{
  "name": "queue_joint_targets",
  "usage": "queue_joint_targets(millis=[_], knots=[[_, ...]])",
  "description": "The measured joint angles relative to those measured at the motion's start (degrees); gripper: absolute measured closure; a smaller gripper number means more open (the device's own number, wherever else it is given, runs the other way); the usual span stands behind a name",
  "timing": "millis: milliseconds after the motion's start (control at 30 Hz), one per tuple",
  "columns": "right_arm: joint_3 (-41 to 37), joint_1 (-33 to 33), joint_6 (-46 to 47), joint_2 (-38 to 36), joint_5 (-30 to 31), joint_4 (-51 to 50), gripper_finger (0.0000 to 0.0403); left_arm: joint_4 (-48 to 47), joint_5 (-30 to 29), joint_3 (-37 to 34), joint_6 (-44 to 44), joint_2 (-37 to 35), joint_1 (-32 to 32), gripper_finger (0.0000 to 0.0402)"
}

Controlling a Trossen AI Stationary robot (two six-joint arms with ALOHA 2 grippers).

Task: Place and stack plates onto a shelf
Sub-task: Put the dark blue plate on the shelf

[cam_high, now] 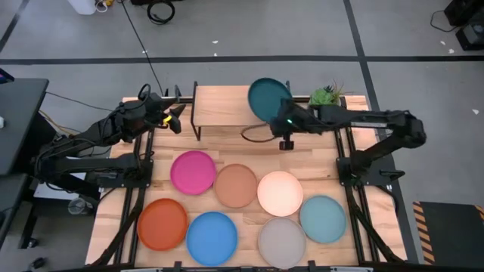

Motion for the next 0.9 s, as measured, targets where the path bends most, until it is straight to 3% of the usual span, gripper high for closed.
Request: queue_joint_targets(millis=[100, 333, 900], knots=[[0.00, -3.32, -2.52, 3.16, -2.30, 0.46, 0.0380, 0.01, 1.24, 0.00, -1.53, -0.01, 0.01, 0.0194], [0.02, -5.90, -2.02, 4.82, -6.06, -0.06, 0.0367, -0.11, 13.77, 0.00, -3.92, -0.01, -0.06, 0.0194], [5.28, -6.59, -2.13, 4.55, -3.12, -5.58, 0.0249, -0.99, 16.24, 0.00, -5.42, -0.01, -0.02, 0.0194]])
